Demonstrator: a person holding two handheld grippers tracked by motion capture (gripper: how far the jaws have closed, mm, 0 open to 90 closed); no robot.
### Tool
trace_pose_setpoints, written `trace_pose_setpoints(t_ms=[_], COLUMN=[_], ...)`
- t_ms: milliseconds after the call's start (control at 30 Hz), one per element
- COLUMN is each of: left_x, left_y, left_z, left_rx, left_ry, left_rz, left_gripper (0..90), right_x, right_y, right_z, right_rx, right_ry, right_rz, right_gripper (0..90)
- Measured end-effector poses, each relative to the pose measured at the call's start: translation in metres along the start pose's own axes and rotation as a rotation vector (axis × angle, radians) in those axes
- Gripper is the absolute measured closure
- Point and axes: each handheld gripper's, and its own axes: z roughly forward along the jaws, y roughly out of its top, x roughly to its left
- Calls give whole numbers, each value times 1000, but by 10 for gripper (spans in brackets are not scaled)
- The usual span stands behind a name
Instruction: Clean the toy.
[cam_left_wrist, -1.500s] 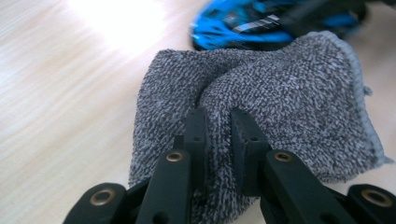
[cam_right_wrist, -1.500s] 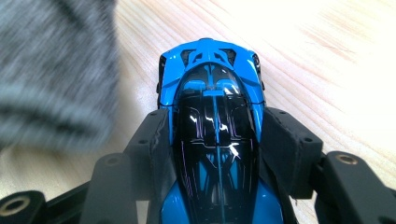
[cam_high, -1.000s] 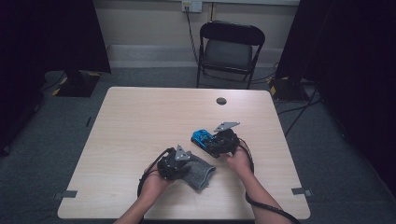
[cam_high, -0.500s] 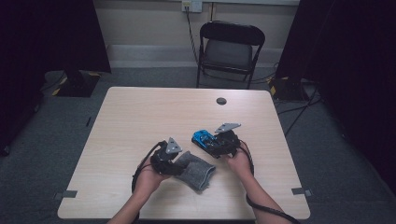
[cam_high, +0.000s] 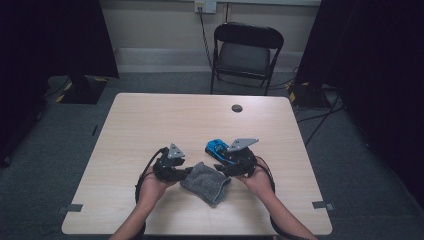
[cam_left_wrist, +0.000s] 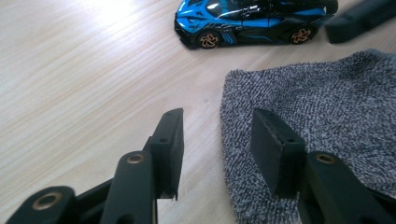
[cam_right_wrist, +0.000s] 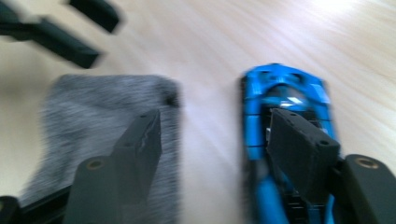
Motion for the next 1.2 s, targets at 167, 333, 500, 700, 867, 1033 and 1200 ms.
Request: trace_pose_setpoints(t_ms=[167,333,500,700,867,1033,1200], left_x=[-1,-8,-7,-7,-6,-7,-6], left_y=[0,-1,-3,-5,-5,-4,-4], left_z=[3,13,21,29,32,33,33], left_rx=[7,41,63,105,126,129,124], left_ry=[-7,-23,-15,-15,-8,-6,-9], left_rz=[4,27,24,35,31,43,34], left_gripper=[596,649,682,838,887,886,876], right_x=[21,48,52,56,60,61,62], right_y=[-2,-13,-25,-31,-35,-38,-37], right_z=[-3,3,13,16,15,14,14], right_rx=[11,63,113,129,124,120,138], right_ry=[56,100,80,71,54,77,82], right_rz=[-30,-64,-66,-75,-66,-77,-68], right_gripper=[355,372,376,376,377,374,517])
